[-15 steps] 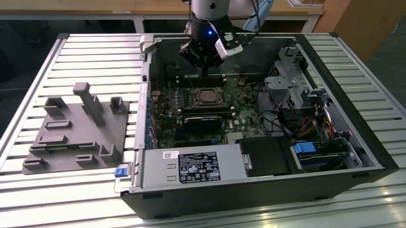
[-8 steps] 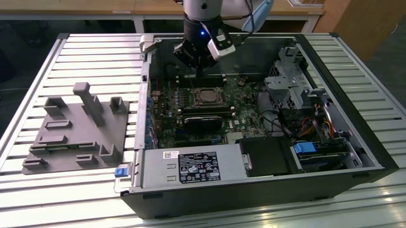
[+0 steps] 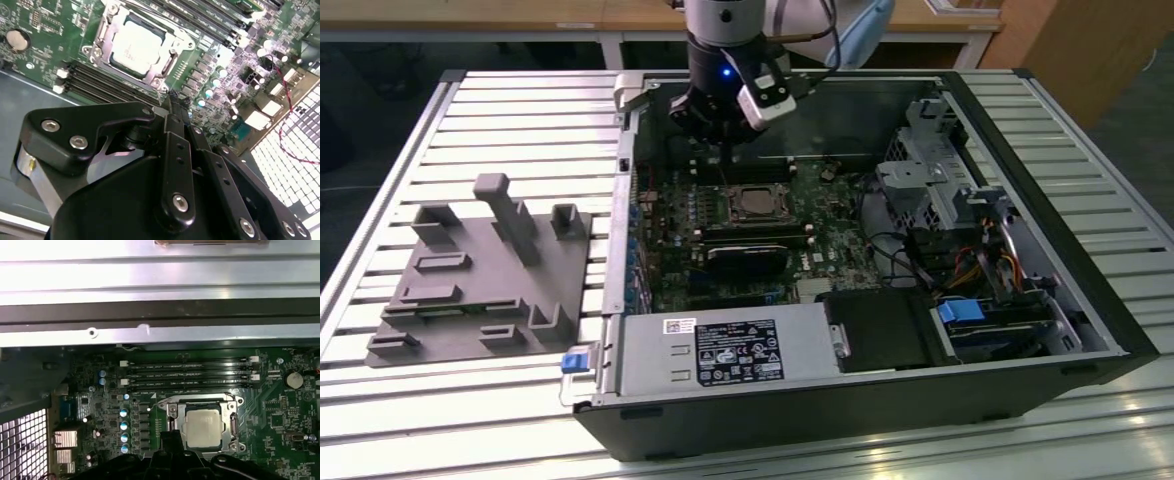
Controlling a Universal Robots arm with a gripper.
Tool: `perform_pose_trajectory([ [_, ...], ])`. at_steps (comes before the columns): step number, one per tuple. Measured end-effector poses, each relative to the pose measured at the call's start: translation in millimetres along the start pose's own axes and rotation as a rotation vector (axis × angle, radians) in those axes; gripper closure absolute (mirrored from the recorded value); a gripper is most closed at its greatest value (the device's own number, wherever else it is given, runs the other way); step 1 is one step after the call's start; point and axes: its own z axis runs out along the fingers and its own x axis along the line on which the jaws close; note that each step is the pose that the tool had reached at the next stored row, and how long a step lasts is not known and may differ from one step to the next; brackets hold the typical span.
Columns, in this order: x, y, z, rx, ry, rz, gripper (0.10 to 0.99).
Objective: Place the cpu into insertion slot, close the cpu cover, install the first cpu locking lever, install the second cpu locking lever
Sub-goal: 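Install the first cpu locking lever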
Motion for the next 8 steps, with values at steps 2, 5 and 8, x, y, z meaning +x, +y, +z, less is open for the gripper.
perform_pose_trajectory([
  [2,3.6,-0.2,1.1,0.0,-0.0038,0.0,0.98],
  [5,9.7,-0.6,1.9,0.0,-0.0057,-0.001,0.98],
  [8,16.6,-0.2,3.2,-0.001,-0.0073,-0.002,0.98],
])
